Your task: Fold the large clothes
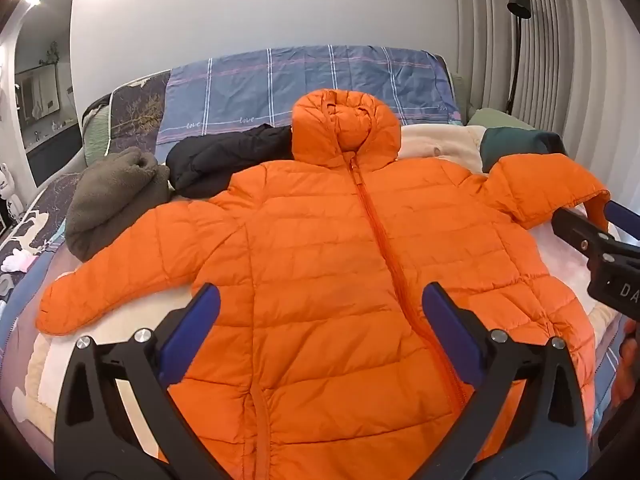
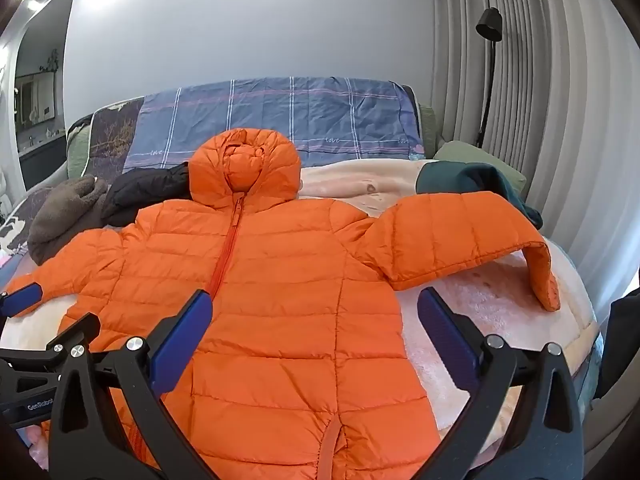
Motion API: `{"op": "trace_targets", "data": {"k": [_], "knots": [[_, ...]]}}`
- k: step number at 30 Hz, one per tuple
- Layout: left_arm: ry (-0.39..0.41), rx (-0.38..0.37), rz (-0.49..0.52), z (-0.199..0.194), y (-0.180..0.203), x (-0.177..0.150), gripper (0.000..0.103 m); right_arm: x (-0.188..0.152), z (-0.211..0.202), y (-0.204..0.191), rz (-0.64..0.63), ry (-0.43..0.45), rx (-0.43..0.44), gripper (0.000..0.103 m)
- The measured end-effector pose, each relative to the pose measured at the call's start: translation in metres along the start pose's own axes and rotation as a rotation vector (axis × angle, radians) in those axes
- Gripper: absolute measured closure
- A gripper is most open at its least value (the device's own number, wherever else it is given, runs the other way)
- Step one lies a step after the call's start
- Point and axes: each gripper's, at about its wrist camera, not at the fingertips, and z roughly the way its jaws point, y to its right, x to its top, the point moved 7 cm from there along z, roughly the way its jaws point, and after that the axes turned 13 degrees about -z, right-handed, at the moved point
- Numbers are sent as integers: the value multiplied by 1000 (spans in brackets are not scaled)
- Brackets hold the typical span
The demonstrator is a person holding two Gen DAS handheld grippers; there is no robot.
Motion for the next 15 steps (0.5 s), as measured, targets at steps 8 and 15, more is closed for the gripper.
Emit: {"op": "trace_targets", "data": {"k": [8,15], "knots": [[15,47,28,3,4,-1,2,-5,14,-1,23,-5,25,1],[9,24,18,2,-3,3,2,0,8,-7,-3,24,4,1]]}}
